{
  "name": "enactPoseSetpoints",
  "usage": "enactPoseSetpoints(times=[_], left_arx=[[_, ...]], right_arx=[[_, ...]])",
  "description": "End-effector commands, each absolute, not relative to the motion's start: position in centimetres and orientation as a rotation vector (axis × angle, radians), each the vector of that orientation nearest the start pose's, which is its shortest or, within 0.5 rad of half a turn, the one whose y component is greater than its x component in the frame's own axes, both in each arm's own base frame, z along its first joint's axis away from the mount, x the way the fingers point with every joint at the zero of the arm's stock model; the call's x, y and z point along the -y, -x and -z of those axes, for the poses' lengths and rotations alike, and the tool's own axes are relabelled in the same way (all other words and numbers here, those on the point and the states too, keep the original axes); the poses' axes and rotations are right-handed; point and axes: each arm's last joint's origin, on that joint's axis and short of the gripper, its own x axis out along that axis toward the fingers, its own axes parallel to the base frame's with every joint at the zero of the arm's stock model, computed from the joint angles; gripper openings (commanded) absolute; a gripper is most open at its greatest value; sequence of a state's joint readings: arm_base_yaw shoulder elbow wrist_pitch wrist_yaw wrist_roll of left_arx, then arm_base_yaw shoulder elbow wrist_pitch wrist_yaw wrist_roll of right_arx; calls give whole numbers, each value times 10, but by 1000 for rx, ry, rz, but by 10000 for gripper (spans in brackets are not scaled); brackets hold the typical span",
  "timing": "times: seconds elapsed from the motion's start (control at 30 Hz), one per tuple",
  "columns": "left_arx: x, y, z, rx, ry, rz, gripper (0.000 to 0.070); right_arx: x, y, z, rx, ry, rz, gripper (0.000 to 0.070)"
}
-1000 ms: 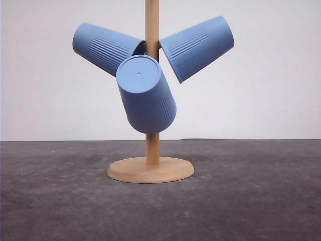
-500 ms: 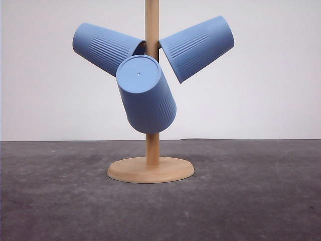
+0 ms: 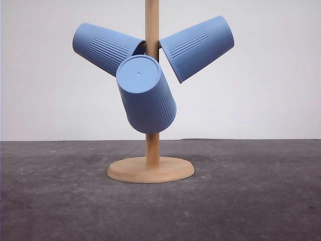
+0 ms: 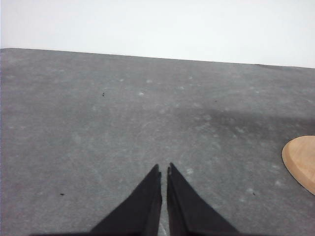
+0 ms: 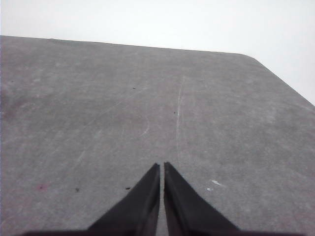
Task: Place three cups
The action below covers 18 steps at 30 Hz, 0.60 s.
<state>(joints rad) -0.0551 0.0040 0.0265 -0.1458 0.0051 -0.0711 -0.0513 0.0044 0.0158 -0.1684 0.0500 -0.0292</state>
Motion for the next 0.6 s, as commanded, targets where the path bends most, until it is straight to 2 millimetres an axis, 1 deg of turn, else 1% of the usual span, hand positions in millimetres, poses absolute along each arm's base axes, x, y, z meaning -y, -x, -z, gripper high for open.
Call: enactPoseSetpoints(times=[0.0,0.57], left_arx=[[6,-96,-154,-128,72,58,0],[6,-96,-154,-128,72,58,0]], right_arx=[[6,-96,-152,-149,19,100,12],[6,-96,-152,-149,19,100,13]])
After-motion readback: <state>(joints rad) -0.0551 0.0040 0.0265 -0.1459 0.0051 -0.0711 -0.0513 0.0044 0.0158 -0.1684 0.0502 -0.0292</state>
